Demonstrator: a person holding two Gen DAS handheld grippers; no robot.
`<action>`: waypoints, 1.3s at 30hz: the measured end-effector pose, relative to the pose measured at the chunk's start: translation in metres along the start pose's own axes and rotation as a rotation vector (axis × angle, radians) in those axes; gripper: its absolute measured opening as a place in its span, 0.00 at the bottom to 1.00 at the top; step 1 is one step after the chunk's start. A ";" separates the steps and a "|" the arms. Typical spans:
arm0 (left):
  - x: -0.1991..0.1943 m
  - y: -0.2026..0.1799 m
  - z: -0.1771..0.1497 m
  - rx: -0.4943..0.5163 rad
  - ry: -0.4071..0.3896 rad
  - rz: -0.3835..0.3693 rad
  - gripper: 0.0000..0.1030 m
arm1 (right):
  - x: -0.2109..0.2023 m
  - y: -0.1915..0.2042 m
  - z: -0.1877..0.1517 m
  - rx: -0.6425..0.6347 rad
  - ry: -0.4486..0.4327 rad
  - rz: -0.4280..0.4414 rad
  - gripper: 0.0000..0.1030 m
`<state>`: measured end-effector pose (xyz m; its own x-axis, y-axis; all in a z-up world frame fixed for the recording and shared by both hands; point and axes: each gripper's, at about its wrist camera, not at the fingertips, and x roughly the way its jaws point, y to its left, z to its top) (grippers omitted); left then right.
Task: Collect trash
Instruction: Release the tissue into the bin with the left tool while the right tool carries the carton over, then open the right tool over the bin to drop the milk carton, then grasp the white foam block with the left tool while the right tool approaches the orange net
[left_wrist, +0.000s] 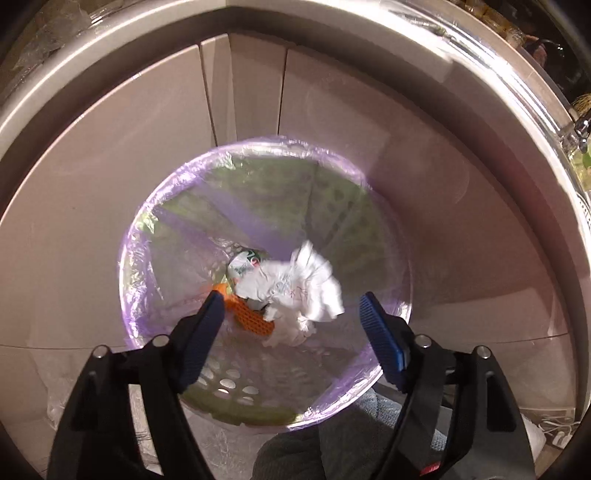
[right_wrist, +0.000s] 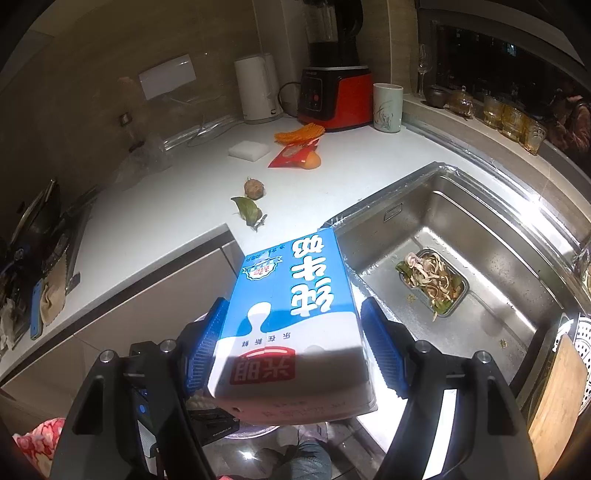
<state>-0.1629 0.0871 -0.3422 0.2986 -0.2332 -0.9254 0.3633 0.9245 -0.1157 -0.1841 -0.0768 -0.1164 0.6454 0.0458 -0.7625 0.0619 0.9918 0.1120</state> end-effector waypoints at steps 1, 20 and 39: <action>-0.003 -0.001 0.000 0.004 -0.003 -0.003 0.70 | 0.001 0.001 0.000 -0.004 0.001 0.004 0.71; -0.166 0.063 -0.004 -0.074 -0.301 0.019 0.87 | 0.098 0.076 -0.051 -0.255 0.207 0.250 0.71; -0.173 0.087 0.133 -0.229 -0.386 0.105 0.93 | 0.098 0.070 -0.002 -0.331 0.120 0.212 0.98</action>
<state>-0.0659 0.1682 -0.1442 0.6459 -0.1894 -0.7396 0.1217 0.9819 -0.1452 -0.1185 -0.0025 -0.1848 0.5231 0.2470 -0.8157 -0.3238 0.9429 0.0779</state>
